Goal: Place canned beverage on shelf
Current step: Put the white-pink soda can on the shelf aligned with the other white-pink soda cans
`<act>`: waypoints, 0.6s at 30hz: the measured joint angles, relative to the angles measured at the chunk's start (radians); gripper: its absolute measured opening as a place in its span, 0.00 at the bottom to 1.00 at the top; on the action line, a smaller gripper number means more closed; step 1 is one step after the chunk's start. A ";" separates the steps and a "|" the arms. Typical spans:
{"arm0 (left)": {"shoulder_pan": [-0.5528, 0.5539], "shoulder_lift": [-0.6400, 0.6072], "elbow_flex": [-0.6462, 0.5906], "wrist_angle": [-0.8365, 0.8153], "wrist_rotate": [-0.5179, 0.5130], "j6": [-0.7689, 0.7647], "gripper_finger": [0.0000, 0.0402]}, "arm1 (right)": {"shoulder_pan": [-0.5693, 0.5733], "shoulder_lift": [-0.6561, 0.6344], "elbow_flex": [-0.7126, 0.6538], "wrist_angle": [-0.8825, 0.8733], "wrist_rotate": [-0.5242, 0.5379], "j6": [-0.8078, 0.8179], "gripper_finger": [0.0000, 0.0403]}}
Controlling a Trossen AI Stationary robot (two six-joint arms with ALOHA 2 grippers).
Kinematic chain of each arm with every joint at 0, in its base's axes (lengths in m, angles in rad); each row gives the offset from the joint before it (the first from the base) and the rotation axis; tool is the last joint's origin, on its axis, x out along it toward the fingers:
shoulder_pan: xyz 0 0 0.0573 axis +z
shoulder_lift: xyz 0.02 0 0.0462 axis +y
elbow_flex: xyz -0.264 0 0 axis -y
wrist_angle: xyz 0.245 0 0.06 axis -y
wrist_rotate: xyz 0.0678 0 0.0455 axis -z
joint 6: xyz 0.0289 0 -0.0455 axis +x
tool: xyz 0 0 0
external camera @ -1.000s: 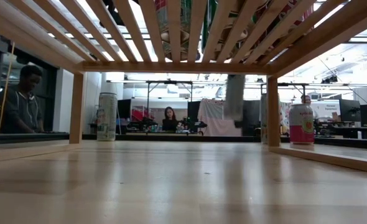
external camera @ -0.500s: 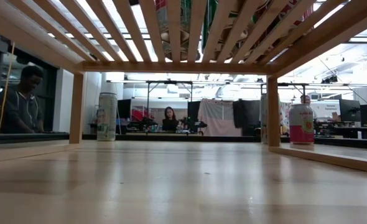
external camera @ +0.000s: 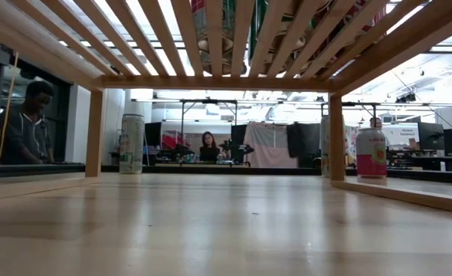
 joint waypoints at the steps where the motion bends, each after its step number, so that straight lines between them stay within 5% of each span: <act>1: 0.002 0.000 0.000 0.016 0.022 -0.029 0.83 | 0.009 0.004 0.001 0.030 -0.020 0.007 0.59; 10: -0.009 0.006 0.000 0.270 0.277 -0.413 0.83 | 0.053 0.035 0.001 0.140 -0.281 0.106 0.59; 18: -0.144 0.011 0.000 0.355 0.226 -0.639 0.83 | 0.106 0.064 0.001 0.221 -0.398 0.122 0.59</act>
